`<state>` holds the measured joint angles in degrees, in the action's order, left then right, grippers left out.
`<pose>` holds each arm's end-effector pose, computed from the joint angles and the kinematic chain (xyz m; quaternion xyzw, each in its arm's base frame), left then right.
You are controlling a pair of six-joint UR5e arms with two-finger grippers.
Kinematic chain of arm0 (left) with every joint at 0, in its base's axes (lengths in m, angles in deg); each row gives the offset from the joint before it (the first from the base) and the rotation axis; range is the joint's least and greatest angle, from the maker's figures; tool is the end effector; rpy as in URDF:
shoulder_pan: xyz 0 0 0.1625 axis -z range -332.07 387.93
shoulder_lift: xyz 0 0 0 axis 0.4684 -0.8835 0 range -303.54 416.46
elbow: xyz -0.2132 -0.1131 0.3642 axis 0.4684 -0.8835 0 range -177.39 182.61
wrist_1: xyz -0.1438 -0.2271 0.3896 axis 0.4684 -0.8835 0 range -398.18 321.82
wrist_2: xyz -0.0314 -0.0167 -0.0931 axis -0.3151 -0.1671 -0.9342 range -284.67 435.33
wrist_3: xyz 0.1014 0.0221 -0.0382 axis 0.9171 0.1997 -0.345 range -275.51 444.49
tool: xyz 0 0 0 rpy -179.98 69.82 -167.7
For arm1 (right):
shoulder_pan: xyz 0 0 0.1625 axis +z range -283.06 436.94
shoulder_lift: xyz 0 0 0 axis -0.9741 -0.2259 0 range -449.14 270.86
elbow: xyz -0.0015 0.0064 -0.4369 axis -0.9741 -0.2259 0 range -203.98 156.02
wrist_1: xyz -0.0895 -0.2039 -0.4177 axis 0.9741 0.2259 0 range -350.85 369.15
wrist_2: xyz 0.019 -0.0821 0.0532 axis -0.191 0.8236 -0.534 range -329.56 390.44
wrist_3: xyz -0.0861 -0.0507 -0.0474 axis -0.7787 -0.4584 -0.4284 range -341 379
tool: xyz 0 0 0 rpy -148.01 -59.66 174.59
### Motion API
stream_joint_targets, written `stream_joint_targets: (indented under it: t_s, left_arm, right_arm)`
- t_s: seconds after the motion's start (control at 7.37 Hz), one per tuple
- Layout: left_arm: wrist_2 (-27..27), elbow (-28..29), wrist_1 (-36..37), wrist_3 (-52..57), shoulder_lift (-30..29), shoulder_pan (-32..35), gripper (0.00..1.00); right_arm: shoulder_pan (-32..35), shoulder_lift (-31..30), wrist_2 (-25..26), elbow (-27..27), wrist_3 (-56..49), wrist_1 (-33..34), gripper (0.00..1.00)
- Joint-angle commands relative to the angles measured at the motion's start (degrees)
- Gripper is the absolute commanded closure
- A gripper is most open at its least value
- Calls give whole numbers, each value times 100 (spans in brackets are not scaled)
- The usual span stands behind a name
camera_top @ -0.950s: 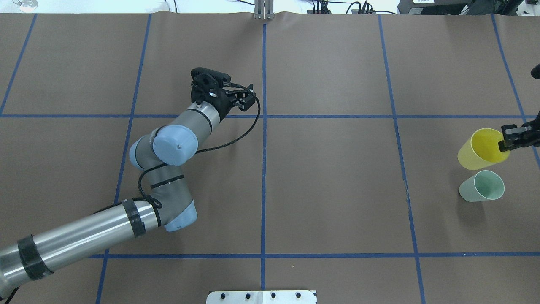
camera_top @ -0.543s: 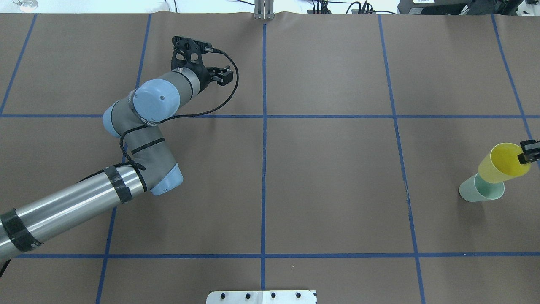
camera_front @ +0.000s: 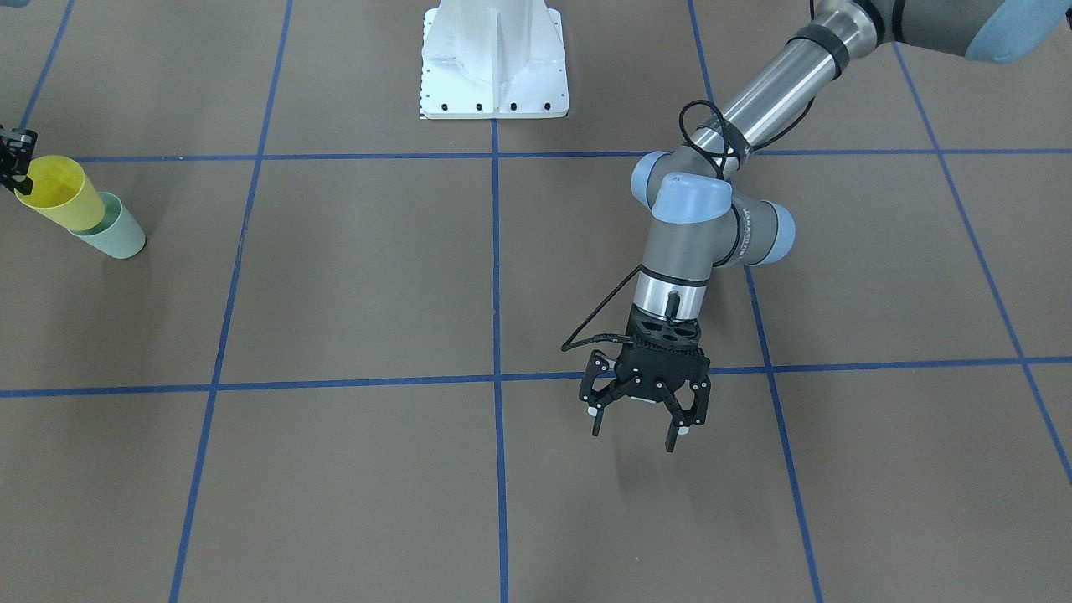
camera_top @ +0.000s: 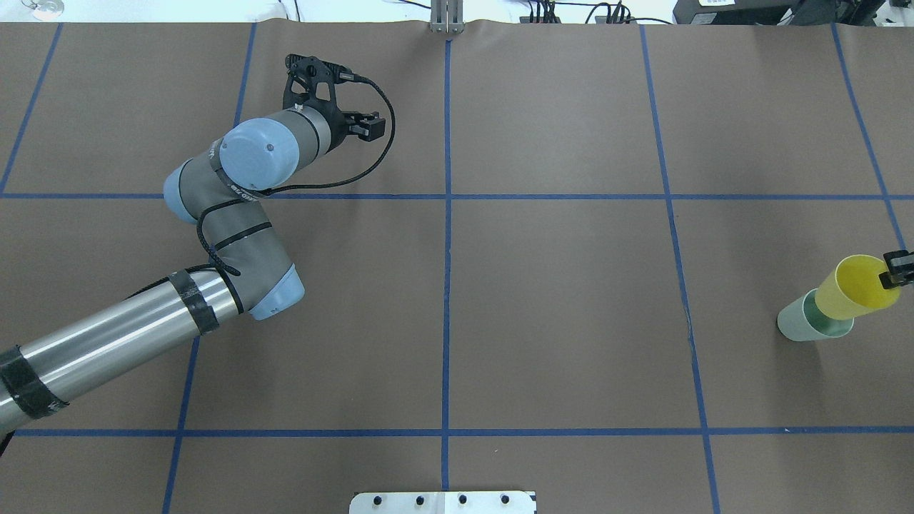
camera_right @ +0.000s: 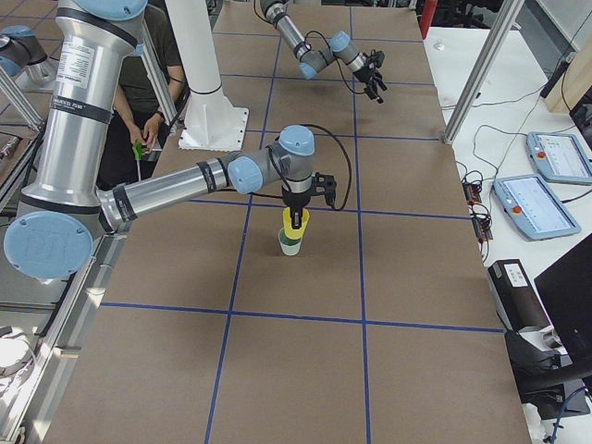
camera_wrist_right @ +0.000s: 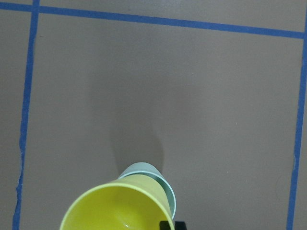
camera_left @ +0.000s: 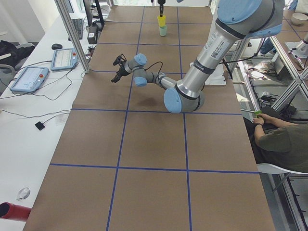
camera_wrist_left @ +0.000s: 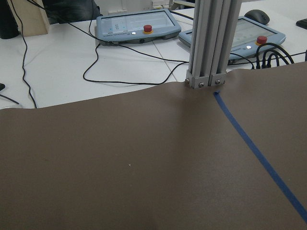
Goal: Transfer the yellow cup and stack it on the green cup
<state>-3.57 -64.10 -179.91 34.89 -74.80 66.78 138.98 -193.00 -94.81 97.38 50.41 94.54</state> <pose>0.5701 -0.6577 0.2949 0.4239 0.3875 -0.0442 0.8175 -0.1519 -0.4343 0.4962 0.0116 -0.3488 -0.0299 0.9367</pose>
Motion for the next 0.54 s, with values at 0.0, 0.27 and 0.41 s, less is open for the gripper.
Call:
stream_joint_targets:
  t_s: [0.0, 0.27, 0.41]
  left_arm:
    - [-2, 9, 6, -41, 5, -8, 1]
    - [-2, 9, 6, -59, 5, -17, 1]
    - [-2, 9, -3, -59, 5, -17, 1]
  right_arm:
    - [1, -3, -112, -69, 6, -23, 100]
    - [-8, 6, -307, -78, 23, -23, 100]
    - [-8, 23, -307, -130, -12, -23, 100]
